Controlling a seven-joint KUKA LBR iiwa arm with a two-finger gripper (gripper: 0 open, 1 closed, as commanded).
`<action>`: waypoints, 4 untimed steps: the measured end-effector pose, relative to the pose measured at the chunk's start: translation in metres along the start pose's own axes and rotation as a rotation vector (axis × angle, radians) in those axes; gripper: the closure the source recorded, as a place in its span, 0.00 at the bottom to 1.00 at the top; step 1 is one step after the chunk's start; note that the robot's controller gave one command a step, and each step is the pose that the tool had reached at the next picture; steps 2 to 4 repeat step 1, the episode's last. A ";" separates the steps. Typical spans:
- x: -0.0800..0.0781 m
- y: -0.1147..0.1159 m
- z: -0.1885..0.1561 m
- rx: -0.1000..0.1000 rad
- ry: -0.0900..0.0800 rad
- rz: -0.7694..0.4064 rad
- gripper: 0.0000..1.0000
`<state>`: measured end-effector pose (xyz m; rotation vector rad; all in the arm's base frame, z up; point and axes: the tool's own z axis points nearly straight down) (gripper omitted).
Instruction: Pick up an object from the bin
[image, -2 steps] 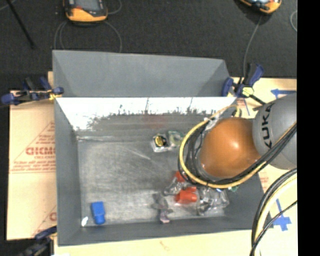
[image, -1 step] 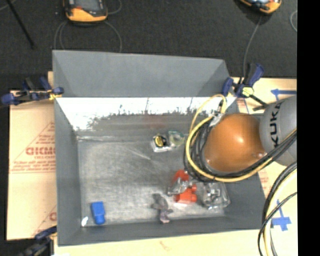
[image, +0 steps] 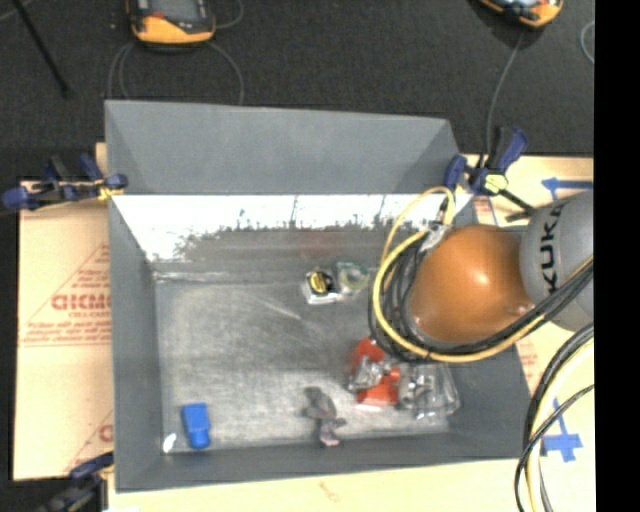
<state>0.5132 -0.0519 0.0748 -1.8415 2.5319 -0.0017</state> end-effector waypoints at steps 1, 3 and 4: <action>-0.009 -0.001 -0.182 0.003 0.005 -0.032 1.00; -0.009 -0.001 -0.182 0.003 0.005 -0.032 1.00; -0.009 -0.001 -0.182 0.003 0.005 -0.032 1.00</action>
Offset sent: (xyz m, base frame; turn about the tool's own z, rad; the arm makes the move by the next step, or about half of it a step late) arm -0.0001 0.0072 0.1772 -0.0350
